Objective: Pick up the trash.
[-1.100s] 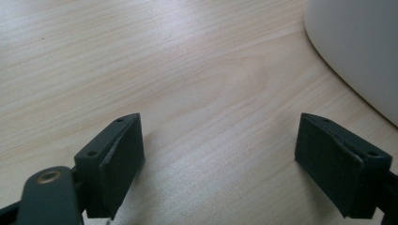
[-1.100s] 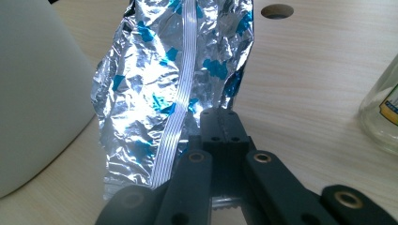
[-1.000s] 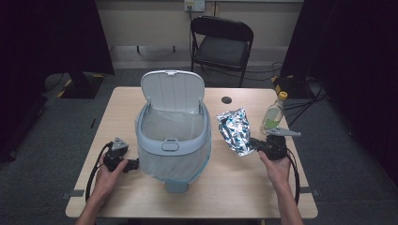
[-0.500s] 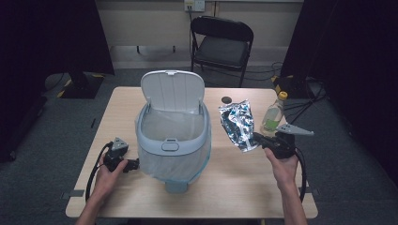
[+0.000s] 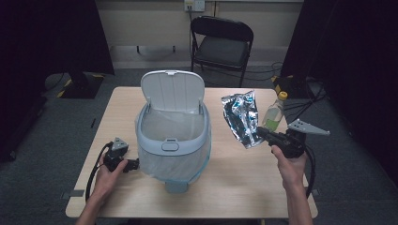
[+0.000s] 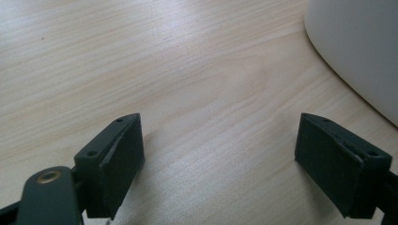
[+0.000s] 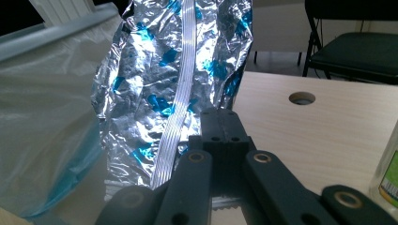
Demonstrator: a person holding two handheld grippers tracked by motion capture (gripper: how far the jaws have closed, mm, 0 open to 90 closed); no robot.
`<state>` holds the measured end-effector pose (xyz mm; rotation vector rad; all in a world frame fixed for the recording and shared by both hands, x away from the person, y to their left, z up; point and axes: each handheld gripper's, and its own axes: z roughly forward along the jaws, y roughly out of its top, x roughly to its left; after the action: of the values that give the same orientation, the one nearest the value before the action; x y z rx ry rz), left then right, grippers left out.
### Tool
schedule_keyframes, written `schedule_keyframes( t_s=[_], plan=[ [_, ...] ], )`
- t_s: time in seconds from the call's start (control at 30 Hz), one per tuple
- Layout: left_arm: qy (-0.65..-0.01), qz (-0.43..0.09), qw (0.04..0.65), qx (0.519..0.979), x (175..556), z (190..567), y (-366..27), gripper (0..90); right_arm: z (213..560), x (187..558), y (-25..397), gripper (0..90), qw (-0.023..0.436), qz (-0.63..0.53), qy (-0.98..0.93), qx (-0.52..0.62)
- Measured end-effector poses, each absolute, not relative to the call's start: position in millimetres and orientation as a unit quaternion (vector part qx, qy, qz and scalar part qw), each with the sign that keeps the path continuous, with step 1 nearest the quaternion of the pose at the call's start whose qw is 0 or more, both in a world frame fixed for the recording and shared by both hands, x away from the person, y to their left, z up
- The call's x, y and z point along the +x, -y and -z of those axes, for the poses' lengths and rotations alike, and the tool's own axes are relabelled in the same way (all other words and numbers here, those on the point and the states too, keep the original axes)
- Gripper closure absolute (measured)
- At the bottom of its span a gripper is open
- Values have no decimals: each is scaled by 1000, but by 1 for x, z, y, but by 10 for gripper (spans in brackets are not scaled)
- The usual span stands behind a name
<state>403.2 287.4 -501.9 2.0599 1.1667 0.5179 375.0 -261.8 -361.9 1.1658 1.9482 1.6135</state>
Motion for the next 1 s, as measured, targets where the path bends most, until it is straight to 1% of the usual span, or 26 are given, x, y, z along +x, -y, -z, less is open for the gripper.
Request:
schedule_keyframes(
  t_s=[0.37, 1.0],
  plan=[
    [-451, -200, 351, 796, 403, 502, -287, 156, 332, 363, 249, 900, 193, -606, -679, 366],
    [-450, -200, 350, 797, 404, 502, -287, 148, 277, 362, 240, 900, 231, -649, -652, 317]
  ],
)
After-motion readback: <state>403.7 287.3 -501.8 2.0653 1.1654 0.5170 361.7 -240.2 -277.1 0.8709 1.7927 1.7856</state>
